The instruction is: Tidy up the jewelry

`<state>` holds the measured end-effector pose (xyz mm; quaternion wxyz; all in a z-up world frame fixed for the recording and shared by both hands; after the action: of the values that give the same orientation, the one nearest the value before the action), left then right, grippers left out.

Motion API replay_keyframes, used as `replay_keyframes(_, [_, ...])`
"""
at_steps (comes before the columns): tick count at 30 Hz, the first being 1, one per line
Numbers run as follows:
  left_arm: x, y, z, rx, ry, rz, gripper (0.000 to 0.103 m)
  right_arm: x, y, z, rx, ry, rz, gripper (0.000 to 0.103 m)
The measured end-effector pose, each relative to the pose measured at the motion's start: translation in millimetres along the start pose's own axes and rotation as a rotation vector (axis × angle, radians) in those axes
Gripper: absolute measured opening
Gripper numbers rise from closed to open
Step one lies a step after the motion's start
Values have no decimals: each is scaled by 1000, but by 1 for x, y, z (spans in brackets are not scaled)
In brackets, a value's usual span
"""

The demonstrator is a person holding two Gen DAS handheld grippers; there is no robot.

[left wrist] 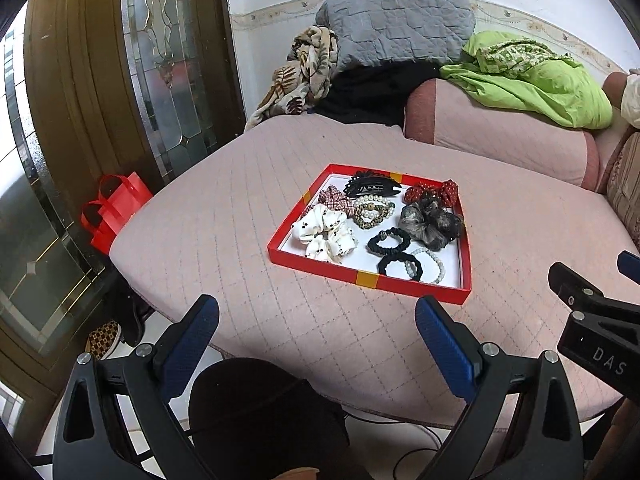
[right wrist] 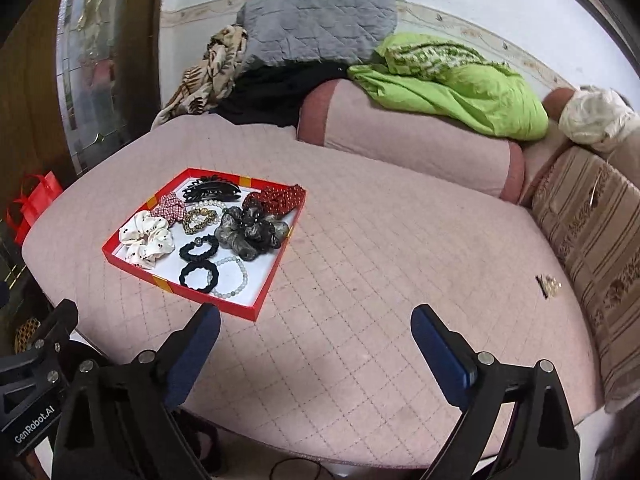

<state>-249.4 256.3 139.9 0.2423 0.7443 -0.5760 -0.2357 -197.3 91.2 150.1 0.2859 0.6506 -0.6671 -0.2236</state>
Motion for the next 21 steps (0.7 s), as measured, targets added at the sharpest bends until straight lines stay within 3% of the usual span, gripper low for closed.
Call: replay_keyframes(21, [-1, -11, 8, -62, 9, 1, 98, -11, -5, 8, -18, 51, -24, 99])
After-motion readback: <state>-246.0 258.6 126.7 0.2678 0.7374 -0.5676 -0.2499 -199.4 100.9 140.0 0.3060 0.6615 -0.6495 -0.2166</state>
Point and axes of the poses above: each gripper's, at about its wrist camera, not at the fingertips, and y roughly against the way its jaws point, x to its right, z to its underside, the point moved 2 cm from there along -y, roughly the way its jaws point
